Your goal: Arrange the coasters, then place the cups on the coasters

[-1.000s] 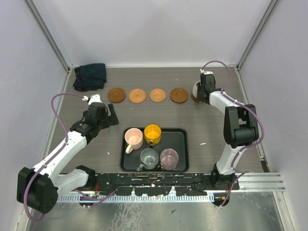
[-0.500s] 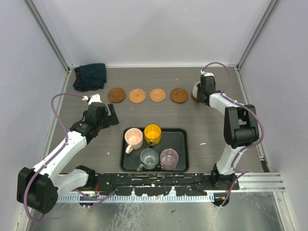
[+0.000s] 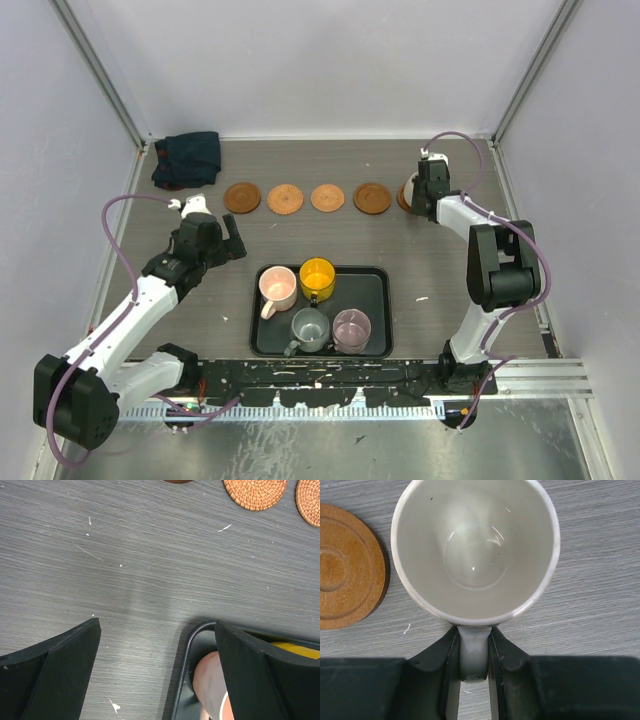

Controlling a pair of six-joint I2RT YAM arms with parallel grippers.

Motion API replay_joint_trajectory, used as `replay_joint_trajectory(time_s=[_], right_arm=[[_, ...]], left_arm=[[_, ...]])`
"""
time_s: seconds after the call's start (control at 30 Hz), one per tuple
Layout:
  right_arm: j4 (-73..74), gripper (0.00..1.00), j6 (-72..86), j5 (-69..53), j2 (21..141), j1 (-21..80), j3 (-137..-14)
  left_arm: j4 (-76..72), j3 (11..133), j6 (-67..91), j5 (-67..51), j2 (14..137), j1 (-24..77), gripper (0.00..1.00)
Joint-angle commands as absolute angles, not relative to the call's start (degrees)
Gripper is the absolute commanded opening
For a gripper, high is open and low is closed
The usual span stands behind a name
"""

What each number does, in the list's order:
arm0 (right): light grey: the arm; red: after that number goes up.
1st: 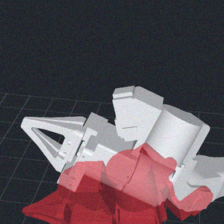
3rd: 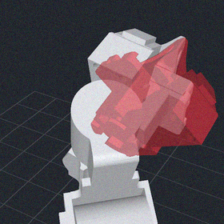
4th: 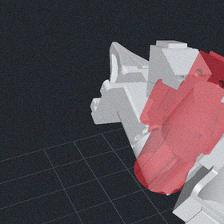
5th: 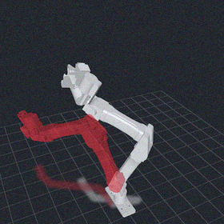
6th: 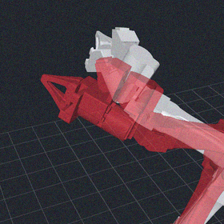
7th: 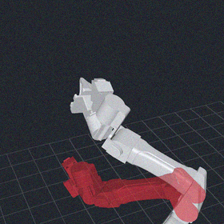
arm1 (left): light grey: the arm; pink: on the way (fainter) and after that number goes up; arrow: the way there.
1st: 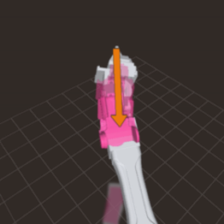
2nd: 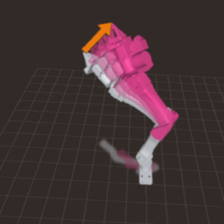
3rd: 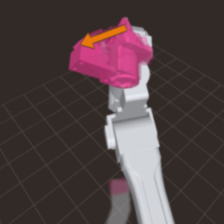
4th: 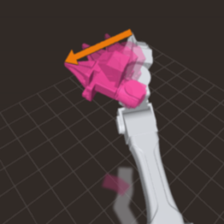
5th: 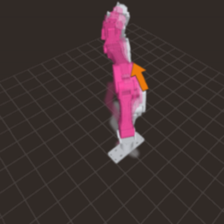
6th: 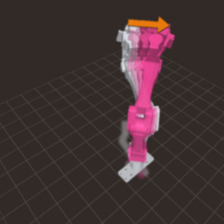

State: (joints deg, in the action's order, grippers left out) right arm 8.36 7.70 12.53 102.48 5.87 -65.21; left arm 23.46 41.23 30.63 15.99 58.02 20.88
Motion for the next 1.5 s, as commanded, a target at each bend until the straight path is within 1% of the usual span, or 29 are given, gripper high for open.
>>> replay_joint_trajectory(time_s=[0.0,0.13,0.43,0.67,0.77,0.83,1.17,1.47], right_arm=[[5.5,0.29,8.0,14.2,97.4,5.6,-66.7],[5.6,0.31,7.8,14.1,97.7,5.6,-66.9],[5.6,0.28,7.5,13.2,99.7,5.6,-68.5],[5.8,0.19,7.5,13.0,101.4,5.6,-69.9],[5.9,0.18,7.3,13.0,102.0,5.6,-70.2],[5.9,0.18,7.3,11.2,102.1,5.6,-70.1],[5.7,0.18,7.4,10.3,103.4,5.6,-70.0],[6.0,0.23,7.8,10.6,103.4,5.6,-69.0]], left_arm=[[21.7,41.4,30.9,15.6,56.8,20.6,0.98],[21.7,41.2,30.9,15.6,56.9,20.6,0.98],[21.8,40.9,30.9,15.6,56.5,20.6,0.98],[21.6,40.8,31.1,15.6,56.6,20.6,0.98],[21.5,40.7,31.1,15.5,57.0,20.6,0.98],[21.4,40.6,31.2,15.4,57.1,20.6,0.98],[20.8,40.4,31.2,15.1,57.8,20.6,0.98],[20.7,40.5,31.3,15.1,57.9,20.6,0.98]])
